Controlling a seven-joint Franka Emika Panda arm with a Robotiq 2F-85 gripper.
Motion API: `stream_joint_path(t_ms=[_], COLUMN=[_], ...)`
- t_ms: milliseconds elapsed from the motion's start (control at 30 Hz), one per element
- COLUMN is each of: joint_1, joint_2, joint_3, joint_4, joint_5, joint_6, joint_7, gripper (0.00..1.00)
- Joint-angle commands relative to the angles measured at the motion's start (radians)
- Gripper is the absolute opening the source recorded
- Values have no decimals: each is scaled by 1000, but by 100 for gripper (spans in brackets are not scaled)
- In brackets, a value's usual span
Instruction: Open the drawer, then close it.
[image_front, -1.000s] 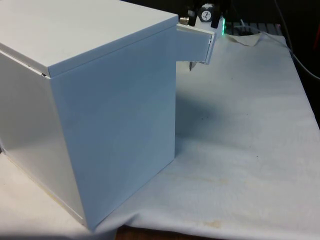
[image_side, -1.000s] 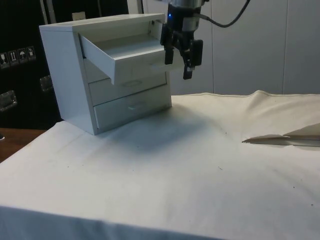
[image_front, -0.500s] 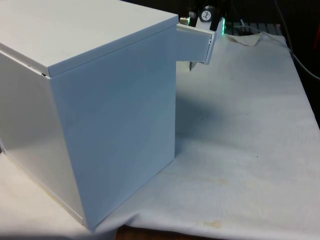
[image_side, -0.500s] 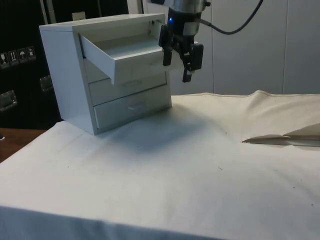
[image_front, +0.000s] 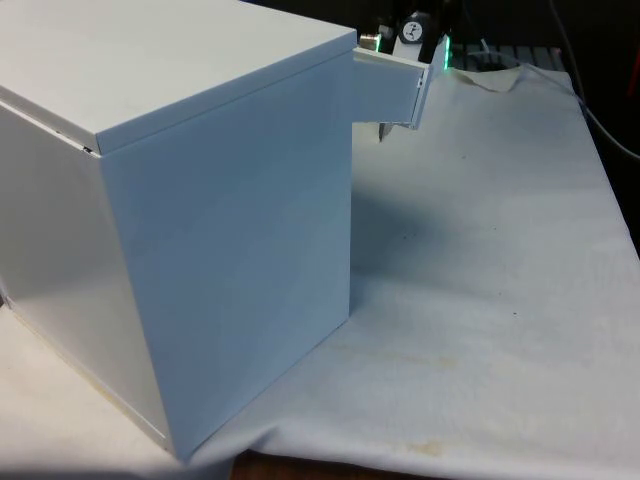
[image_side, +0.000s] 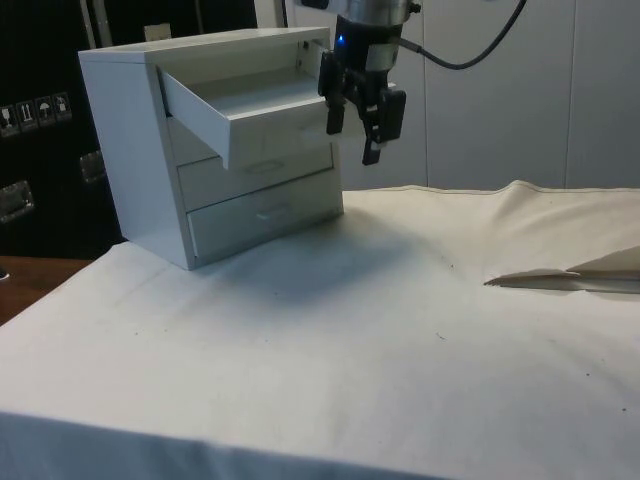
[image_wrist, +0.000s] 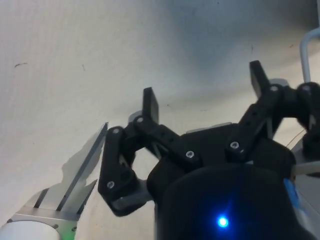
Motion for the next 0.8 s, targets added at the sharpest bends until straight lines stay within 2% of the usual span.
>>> stream_joint_path(t_ms=[0, 33, 133, 167, 300, 333, 367, 433, 467, 500, 533, 767], joint_1=[0, -4, -4, -4, -3, 0, -3, -3, -3, -3, -3, -1], joint_2=[0, 1, 1, 1, 1, 1, 1, 1, 1, 2, 2, 6], joint_3=[0, 2, 2, 2, 2, 0, 2, 2, 2, 2, 2, 3], joint_4=[0, -2, -2, -2, -2, 0, -2, -2, -2, -2, -1, 3], joint_5=[0, -11, -10, -10, -9, 0, -9, -9, -9, -8, -8, -6], joint_6=[0, 11, 11, 11, 11, 0, 11, 11, 11, 10, 9, 3], joint_7=[0, 8, 8, 8, 8, 0, 7, 7, 7, 7, 6, 6], gripper=[84, 84, 67, 56, 36, 28, 28, 18, 7, 3, 0, 0])
